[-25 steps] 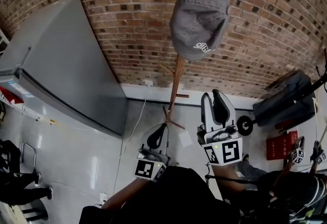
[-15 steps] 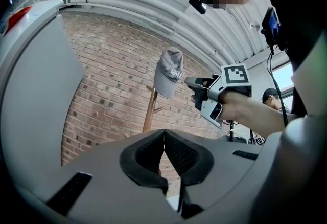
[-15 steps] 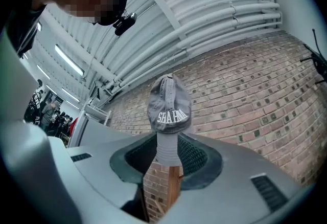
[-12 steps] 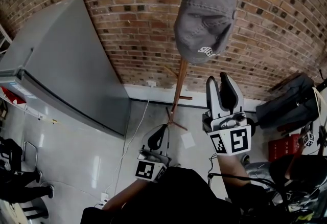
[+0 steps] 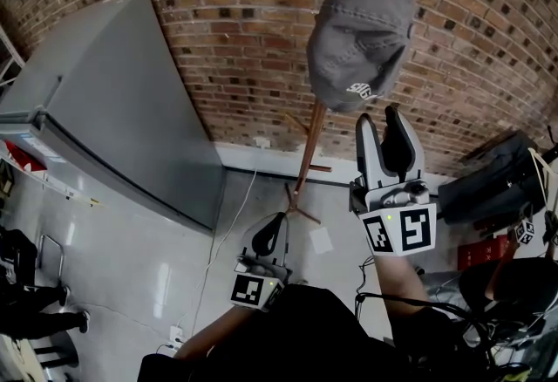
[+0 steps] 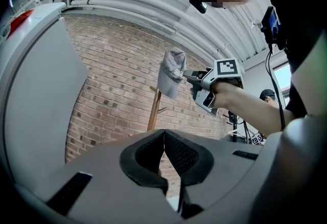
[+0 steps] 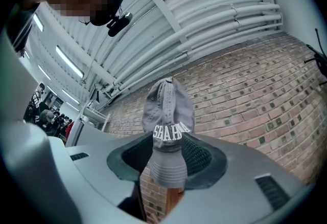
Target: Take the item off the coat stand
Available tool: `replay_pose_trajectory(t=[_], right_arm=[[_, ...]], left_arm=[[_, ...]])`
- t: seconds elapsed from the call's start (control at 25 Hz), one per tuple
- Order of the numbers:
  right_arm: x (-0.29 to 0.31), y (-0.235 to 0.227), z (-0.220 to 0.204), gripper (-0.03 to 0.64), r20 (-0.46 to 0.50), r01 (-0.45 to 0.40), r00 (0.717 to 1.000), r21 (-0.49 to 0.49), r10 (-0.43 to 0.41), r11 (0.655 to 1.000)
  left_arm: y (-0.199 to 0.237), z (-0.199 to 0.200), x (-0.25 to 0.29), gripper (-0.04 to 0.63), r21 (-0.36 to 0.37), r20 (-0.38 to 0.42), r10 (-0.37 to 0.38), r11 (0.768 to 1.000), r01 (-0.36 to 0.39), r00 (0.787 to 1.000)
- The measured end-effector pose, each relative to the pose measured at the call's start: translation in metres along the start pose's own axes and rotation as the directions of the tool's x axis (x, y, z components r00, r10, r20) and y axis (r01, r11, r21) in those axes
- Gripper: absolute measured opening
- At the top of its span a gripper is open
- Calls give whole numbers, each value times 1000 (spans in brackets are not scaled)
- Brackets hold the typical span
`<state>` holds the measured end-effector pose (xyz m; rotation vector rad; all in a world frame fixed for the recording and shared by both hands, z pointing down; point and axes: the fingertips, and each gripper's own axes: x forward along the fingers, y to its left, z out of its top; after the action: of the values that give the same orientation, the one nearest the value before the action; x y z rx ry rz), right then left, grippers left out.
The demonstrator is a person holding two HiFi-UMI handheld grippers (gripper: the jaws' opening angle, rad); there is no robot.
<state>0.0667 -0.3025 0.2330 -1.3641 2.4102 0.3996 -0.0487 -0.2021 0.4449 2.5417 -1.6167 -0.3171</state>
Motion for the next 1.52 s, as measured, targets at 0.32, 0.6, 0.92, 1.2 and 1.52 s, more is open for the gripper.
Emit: replay_pose_trajectory(t=[0.32, 0.6, 0.92, 1.2, 1.52], right_arm=[[15, -5, 6, 172, 18, 4, 1000, 7, -4, 1000], [25, -6, 8, 172, 25, 8, 1000, -2, -7, 1000], [33, -10, 13, 130, 36, 20, 999, -33, -19, 999], [35, -13, 13, 87, 30, 39, 999, -26, -38, 999], [31, -17, 28, 75, 64, 54, 997, -19, -52, 998]], left_arm=[[4, 4, -4, 17, -6, 16, 20, 1000, -20, 1000], [7, 3, -7, 17, -9, 11, 24, 1000, -24, 1000], [11, 4, -12, 17, -11, 14, 34, 999, -34, 999], [17, 9, -16, 17, -19, 36, 46, 999, -45, 998], [15, 8, -18, 17, -14, 31, 46, 999, -45, 998]])
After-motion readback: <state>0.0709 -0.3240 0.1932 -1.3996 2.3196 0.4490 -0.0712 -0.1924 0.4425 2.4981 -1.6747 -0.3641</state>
